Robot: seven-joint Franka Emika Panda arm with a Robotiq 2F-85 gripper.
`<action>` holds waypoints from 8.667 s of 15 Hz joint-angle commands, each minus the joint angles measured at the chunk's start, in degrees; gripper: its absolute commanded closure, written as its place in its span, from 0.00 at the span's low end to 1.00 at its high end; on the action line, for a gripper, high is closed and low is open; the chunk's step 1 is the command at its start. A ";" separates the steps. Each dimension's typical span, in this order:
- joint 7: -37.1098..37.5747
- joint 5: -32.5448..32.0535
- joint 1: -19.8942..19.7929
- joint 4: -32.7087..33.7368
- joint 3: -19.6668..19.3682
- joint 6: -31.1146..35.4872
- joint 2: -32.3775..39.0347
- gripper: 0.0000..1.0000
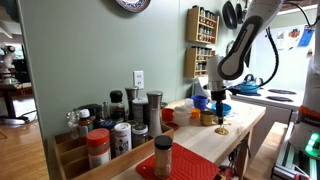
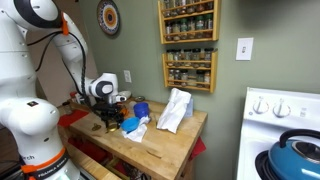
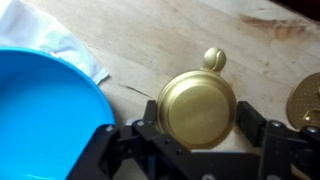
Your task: Pick up the gold lid from the table and put it on the gold cup
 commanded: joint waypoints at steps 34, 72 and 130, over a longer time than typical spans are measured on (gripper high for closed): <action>0.89 0.55 -0.40 0.06 0.56 -0.38 0.50 0.00; 12.69 -7.68 -0.33 -0.58 -1.48 1.70 -1.60 0.31; 13.79 -4.20 7.03 9.48 6.15 -11.08 -4.97 0.45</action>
